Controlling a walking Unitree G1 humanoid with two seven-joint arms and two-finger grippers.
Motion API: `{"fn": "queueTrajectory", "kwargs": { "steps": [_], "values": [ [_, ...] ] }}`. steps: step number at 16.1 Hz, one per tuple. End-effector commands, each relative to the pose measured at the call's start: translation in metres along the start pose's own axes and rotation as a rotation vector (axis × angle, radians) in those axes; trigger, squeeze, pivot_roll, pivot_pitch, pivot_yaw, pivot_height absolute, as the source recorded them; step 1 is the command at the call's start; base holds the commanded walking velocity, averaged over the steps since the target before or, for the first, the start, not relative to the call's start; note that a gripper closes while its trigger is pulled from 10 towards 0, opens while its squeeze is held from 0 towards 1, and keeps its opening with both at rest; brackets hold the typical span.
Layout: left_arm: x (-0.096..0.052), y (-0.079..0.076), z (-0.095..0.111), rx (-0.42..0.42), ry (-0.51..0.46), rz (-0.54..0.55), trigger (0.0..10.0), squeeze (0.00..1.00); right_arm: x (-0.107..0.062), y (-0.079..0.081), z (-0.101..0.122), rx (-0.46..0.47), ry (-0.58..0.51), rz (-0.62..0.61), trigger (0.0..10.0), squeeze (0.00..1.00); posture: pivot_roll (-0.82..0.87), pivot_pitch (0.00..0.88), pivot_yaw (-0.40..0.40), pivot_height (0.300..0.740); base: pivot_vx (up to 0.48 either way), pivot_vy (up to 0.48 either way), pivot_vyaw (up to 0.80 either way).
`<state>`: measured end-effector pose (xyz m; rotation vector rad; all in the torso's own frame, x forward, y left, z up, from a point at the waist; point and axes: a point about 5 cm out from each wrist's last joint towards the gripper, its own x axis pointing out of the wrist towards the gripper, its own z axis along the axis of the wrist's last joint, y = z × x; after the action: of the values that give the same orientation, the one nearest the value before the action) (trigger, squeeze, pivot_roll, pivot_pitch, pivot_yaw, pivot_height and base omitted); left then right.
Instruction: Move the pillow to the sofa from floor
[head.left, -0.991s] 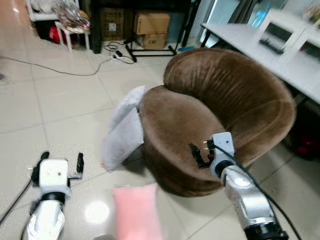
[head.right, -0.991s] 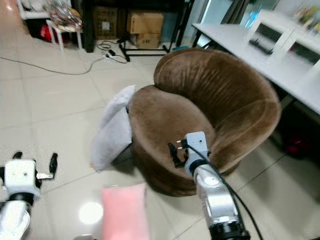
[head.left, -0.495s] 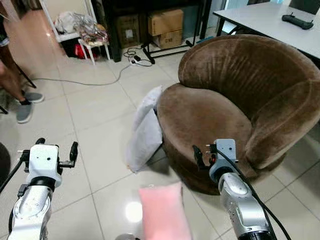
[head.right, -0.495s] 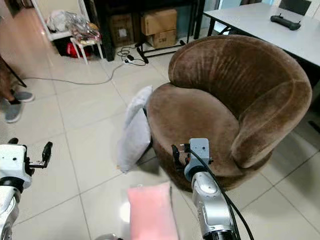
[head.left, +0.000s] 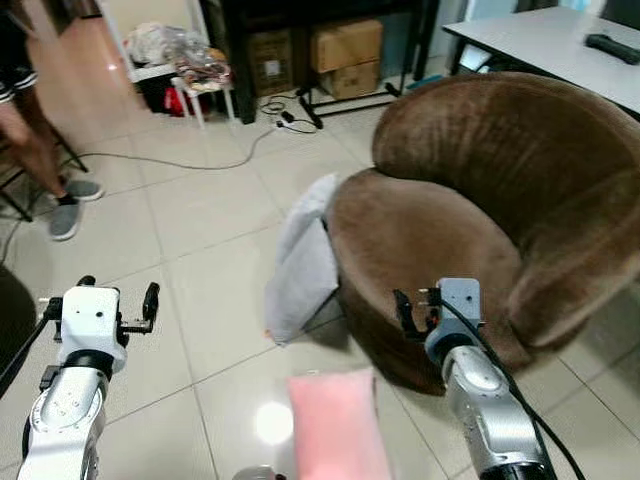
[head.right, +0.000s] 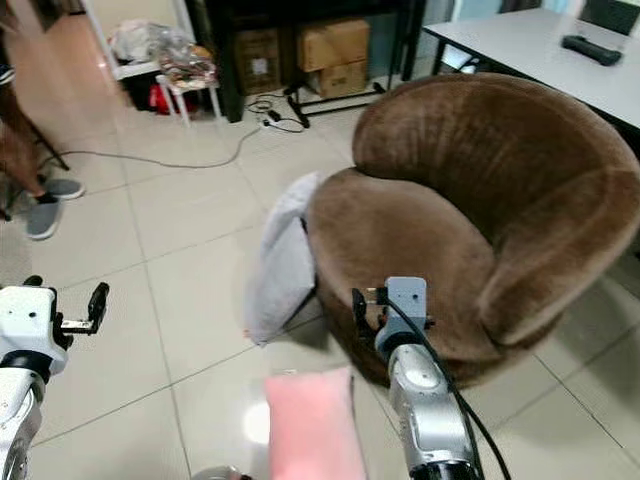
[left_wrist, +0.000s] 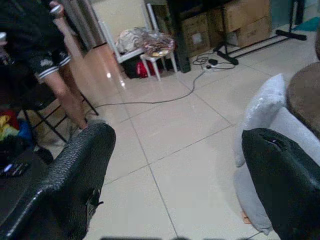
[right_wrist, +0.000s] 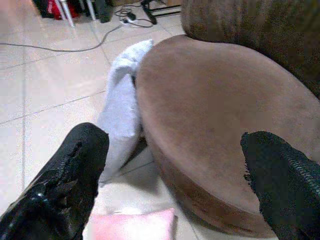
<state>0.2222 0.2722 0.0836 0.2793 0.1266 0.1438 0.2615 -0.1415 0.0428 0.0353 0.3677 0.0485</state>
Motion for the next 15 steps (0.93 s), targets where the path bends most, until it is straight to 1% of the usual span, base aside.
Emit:
{"fn": "queueTrajectory", "kwargs": {
  "steps": [1, 11, 13, 14, 15],
  "values": [
    [-0.0025, 0.0027, -0.0029, -0.011, 0.007, 0.018, 10.0, 0.0, 0.0014, 0.0025, 0.001, -0.009, -0.006, 0.011, 10.0, 0.0, 0.12, 0.0, 0.03, 0.74, 0.0, 0.322, 0.0],
    [-0.0074, -0.003, -0.0043, -0.028, 0.003, 0.031, 10.0, 0.0, 0.0017, 0.002, 0.0042, -0.027, -0.012, 0.036, 10.0, 0.0, 0.11, 0.0, -0.002, 0.74, 0.0, 0.363, 0.0],
    [-0.0084, -0.0048, -0.0046, -0.033, 0.003, 0.036, 10.0, 0.0, 0.0018, 0.0026, 0.0058, -0.035, -0.015, 0.053, 10.0, 0.0, 0.11, 0.0, -0.012, 0.74, 0.0, 0.368, 0.0],
    [-0.0096, -0.0064, -0.0058, -0.04, 0.005, 0.046, 10.0, 0.0, 0.002, 0.0025, 0.0075, -0.048, -0.018, 0.064, 10.0, 0.0, 0.11, 0.0, -0.03, 0.74, 0.0, 0.352, 0.0],
    [-0.0107, -0.007, -0.0073, -0.046, 0.005, 0.062, 10.0, 0.0, 0.0023, 0.0023, 0.009, -0.06, -0.018, 0.074, 10.0, 0.0, 0.1, 0.0, -0.043, 0.74, 0.0, 0.0, 0.0]
  ]
}}
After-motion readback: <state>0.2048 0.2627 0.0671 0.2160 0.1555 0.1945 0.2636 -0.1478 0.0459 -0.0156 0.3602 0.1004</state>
